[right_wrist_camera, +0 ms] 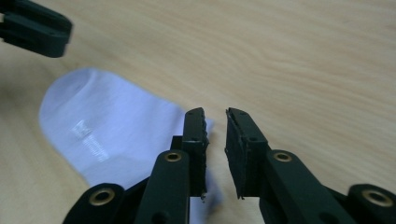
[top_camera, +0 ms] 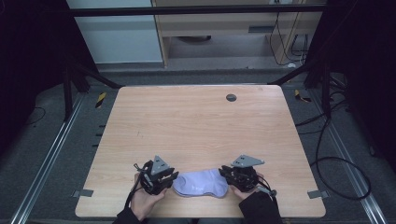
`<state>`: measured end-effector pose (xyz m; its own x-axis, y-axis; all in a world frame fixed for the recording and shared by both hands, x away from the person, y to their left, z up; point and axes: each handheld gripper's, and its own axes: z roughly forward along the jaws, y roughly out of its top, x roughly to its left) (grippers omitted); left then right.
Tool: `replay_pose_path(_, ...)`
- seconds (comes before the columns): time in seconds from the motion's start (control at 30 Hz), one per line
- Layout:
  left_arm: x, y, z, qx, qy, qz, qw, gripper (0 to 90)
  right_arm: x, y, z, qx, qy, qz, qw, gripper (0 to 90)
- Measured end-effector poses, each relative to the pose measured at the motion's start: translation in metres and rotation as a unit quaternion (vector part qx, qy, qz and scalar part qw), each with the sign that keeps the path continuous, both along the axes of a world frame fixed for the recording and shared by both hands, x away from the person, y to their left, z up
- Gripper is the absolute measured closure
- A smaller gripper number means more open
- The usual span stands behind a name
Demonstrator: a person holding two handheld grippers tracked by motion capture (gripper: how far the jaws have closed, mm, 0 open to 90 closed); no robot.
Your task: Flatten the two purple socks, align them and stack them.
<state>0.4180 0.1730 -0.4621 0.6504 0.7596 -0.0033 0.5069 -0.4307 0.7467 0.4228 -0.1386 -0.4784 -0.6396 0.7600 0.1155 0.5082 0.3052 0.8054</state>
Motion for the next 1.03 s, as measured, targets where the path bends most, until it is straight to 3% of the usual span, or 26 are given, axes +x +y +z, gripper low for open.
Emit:
replay_pose_path(0.2,0.010,0.027,0.003,-0.014,-0.019,0.035,0.9991,57.3,0.012,-0.030,0.003,0.009,-0.034,-0.065,0.9972,59.3)
replay_pose_path(0.5,0.023,0.063,-0.004,-0.019,-0.026,0.078,0.9964,38.3,0.025,-0.078,0.001,0.012,-0.033,-0.142,0.9893,42.2)
replay_pose_path(0.7,0.032,0.084,-0.008,-0.021,-0.028,0.095,0.9948,32.3,0.033,-0.102,-0.005,0.006,-0.022,-0.172,0.9849,33.4)
replay_pose_path(0.9,0.038,0.107,-0.010,-0.027,-0.025,0.125,0.9915,28.1,0.034,-0.120,-0.007,0.008,-0.021,-0.198,0.9801,29.2)
replay_pose_path(1.03,0.041,0.115,-0.012,-0.023,-0.023,0.133,0.9906,26.1,0.035,-0.127,-0.009,0.006,-0.016,-0.205,0.9786,27.0)
